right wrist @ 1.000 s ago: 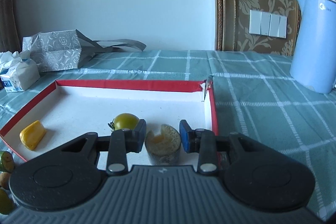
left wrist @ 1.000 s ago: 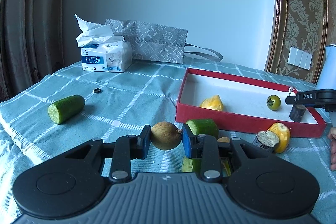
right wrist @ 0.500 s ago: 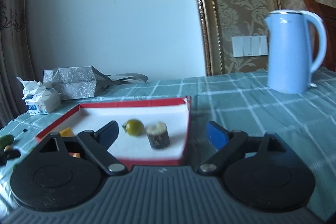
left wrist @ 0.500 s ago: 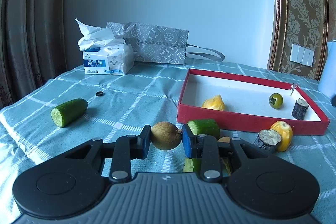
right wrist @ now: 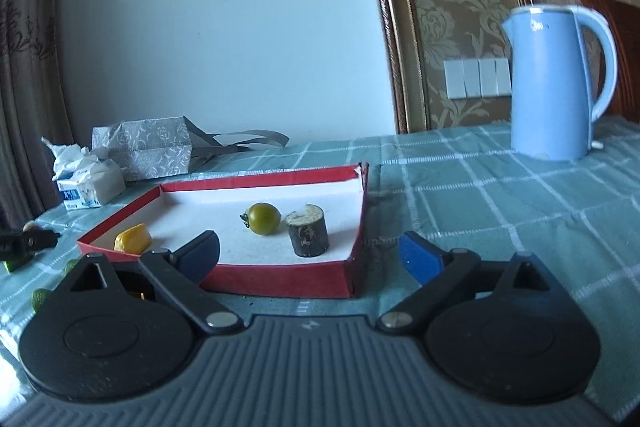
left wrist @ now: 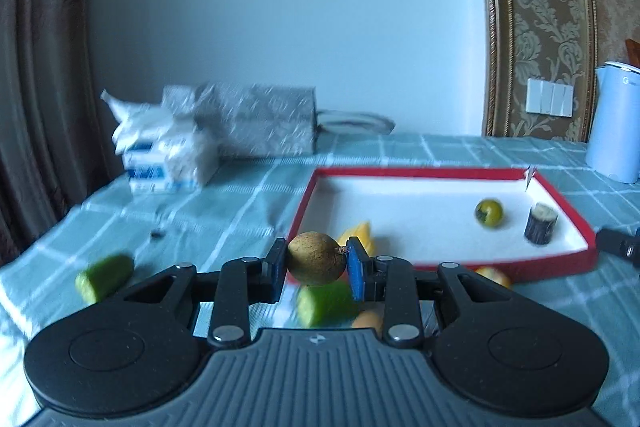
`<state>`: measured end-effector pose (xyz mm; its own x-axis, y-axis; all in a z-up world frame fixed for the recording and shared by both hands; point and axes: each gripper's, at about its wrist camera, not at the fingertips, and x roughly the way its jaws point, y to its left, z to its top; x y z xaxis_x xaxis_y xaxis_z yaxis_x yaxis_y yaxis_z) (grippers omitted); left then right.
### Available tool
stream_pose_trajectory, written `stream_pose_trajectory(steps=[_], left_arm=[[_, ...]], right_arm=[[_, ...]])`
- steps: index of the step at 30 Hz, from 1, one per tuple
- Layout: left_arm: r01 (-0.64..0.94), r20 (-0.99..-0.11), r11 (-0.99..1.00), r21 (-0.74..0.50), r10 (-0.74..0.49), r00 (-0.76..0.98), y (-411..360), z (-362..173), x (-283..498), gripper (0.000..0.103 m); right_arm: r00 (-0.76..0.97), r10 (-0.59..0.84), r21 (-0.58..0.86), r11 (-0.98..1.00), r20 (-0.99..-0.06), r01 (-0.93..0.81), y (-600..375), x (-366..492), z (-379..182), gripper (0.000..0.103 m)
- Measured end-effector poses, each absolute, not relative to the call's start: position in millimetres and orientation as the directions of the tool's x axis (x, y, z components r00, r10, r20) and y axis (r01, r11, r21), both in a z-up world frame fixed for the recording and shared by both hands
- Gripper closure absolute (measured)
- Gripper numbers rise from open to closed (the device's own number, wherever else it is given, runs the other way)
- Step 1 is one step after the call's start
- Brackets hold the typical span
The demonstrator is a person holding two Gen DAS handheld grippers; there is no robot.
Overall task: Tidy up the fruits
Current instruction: 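Lower the brown fruit into the tray and open the left gripper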
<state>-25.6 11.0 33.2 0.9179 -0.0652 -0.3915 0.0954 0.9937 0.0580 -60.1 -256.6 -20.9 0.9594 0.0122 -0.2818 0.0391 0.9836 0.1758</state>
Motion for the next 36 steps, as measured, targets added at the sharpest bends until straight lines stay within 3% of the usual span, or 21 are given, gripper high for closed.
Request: stream_pose_trajectory(steps=[5,28,29,31,32,33,36], left_arm=[[0.129,-0.378,0.988,0.080,-0.090,0.922,-15,46,-7,0.073],[0.154,-0.531,0.984,0.091,-0.083,0.843,-69,11,97,0.071],[0.147,-0.535,0.985,0.088,-0.077,0.841,-68,11,97,0.067],[0.140,-0.525,0.987,0.073,-0.081,0.847,-65,14,95,0.043],[0.134,-0.510,0.989,0.069,-0.081,0.857,-63,16,93,0.023],[0.125,-0.489,0.990,0.069,-0.076,0.869,-62,19,89,0.017],[0.120,-0.452,0.990,0.075,-0.073,0.889,-56,31,79,0.017]], right_arm=[[0.954,0.019,0.235,0.971,-0.298,0.054,-266,-57,-24,0.007],[0.938,0.056,0.270,0.962,-0.343,0.042,-272,-48,-27,0.007],[0.937,0.057,0.269,0.962,-0.344,0.040,-271,-48,-27,0.007],[0.937,0.056,0.269,0.962,-0.345,0.042,-271,-47,-27,0.006],[0.937,0.057,0.270,0.962,-0.345,0.041,-271,-47,-27,0.006],[0.937,0.057,0.270,0.962,-0.346,0.042,-272,-47,-27,0.006],[0.936,0.057,0.272,0.962,-0.346,0.042,-272,-48,-27,0.006]])
